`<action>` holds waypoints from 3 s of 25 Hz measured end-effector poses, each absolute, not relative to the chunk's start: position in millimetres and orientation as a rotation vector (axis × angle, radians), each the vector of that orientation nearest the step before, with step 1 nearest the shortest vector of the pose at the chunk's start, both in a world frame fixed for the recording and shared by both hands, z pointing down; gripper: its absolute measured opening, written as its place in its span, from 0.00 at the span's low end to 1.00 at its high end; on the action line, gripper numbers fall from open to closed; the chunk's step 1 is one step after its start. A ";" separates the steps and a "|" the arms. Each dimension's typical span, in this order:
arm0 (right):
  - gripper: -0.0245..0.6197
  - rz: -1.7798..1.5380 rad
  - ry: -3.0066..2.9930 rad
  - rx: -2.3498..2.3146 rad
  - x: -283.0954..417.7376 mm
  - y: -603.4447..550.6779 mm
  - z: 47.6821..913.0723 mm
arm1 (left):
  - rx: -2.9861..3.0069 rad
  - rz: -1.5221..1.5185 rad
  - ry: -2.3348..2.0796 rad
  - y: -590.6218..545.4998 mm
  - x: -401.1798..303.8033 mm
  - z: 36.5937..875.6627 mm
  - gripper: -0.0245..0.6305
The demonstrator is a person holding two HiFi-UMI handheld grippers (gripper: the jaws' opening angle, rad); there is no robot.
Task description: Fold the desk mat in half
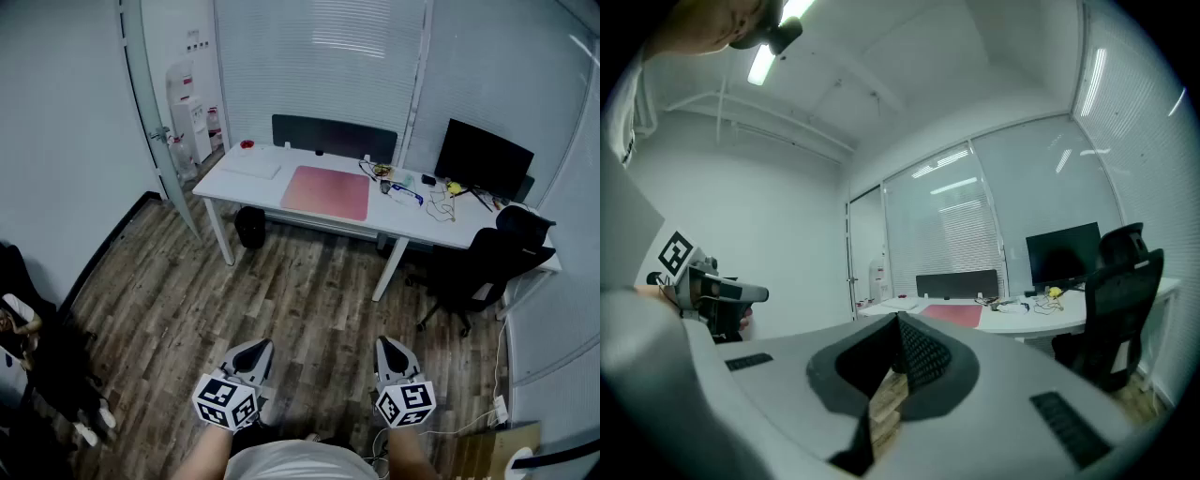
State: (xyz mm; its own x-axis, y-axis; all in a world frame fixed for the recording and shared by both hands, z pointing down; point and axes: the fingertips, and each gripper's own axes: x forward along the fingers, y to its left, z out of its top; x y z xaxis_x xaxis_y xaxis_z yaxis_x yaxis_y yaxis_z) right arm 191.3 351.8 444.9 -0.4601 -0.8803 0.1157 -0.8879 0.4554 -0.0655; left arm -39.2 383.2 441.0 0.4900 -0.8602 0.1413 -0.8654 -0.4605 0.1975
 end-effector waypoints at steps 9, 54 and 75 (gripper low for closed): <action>0.12 0.183 -2.630 1.585 194.1 352.7 446.7 | 2.493 0.042 -1.475 384.9 -34.0 441.5 0.05; 0.12 0.257 -2.404 1.699 159.0 24.8 461.7 | 2.534 0.029 -1.259 31.1 -71.8 465.5 0.05; 0.12 0.466 -2.437 1.609 275.8 -245.2 508.6 | 2.469 0.144 -1.397 -215.0 32.0 468.7 0.05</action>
